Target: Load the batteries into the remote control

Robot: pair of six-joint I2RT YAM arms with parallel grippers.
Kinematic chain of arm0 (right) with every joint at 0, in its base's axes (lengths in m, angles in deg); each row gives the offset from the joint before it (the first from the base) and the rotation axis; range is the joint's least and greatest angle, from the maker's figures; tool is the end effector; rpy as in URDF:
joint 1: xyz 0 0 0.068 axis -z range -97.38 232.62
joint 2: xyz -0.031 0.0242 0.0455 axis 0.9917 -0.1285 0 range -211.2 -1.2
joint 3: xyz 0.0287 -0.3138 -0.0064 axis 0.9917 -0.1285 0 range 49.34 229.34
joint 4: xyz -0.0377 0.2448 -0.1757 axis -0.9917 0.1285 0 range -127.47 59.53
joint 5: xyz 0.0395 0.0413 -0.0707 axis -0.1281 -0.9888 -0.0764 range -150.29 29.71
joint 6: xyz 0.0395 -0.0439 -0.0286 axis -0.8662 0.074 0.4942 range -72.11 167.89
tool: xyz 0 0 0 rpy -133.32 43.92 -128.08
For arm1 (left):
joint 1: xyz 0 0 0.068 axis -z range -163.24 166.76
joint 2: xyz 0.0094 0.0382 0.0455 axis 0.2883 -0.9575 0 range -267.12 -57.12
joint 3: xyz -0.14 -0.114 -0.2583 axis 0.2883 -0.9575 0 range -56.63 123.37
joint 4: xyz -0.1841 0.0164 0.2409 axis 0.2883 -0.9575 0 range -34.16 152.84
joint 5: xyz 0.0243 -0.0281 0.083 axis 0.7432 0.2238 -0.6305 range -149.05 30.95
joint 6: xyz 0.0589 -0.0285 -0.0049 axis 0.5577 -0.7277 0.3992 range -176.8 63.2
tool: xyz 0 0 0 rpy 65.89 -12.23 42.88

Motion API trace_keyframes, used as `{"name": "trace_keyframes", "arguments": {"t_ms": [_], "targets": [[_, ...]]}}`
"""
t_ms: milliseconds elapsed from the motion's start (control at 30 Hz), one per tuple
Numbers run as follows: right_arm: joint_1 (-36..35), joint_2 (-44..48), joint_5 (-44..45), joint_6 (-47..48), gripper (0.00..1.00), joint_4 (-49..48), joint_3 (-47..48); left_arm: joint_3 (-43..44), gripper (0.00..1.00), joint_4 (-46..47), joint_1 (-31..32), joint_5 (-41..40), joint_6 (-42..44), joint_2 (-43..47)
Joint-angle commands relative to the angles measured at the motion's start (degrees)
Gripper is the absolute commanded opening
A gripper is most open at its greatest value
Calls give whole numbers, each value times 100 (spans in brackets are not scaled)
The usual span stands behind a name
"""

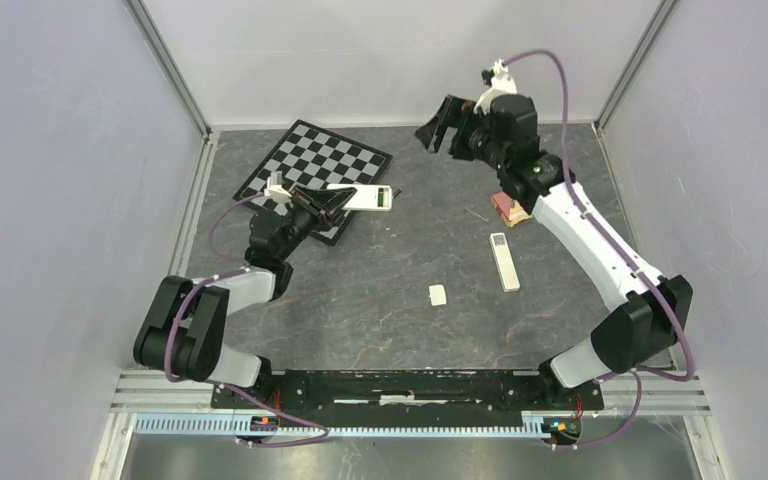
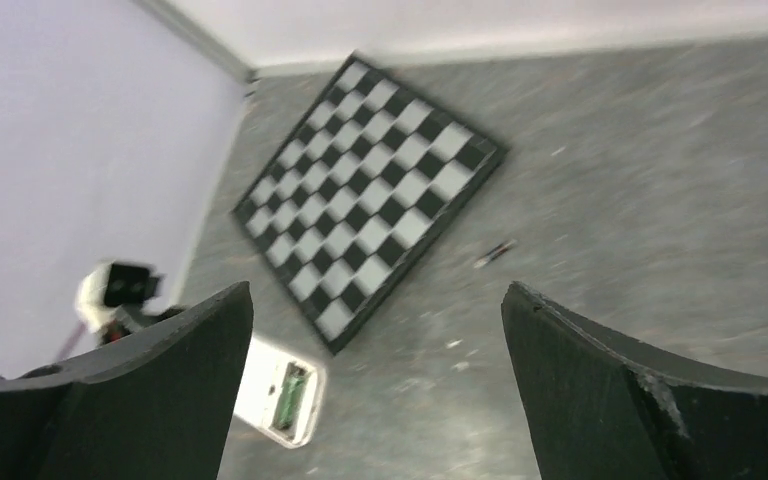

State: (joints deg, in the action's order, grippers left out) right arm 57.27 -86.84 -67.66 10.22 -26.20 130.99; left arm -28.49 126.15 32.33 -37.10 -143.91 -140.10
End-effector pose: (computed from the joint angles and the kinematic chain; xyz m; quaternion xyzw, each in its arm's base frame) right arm 0.3682 0.1818 0.4268 0.0463 0.7928 0.3601 0.4896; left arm 0.3019 -0.1042 0.2346 -0.2577 0.6044 -0.6583 0.3674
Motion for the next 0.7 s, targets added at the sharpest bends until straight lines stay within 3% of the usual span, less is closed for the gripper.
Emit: {"name": "trace_keyframes", "arguments": {"t_ms": [0, 133, 200, 233, 267, 367, 467, 667], "targets": [[9, -410, 2001, 2088, 98, 1832, 995, 33, 2, -932, -252, 245, 1101, 576], [357, -457, 2105, 2445, 94, 1381, 235, 282, 2, -1953, -489, 305, 1738, 953], [469, -460, 2145, 2504, 74, 994, -222, 385, 2, -2370, -560, 275, 1983, 1069], [502, -559, 1979, 2580, 68, 924, -294, 408, 2, -2522, -589, 253, 2095, 1112], [522, -665, 1699, 2664, 68, 951, -243, 443, 2, -2646, -620, 234, 2175, 1136], [504, -1230, 804, 2690, 86, 943, 48, 467, 2, -2859, -682, 198, 2293, 1172], [260, -1618, 442, 2085, 85, 686, 263, 458, 2, -2941, -726, 195, 2358, 1162], [-656, -3287, 1848, 615, 77, 1890, 2243, 364, 2, -3073, -851, 199, 2577, 1287]]}}
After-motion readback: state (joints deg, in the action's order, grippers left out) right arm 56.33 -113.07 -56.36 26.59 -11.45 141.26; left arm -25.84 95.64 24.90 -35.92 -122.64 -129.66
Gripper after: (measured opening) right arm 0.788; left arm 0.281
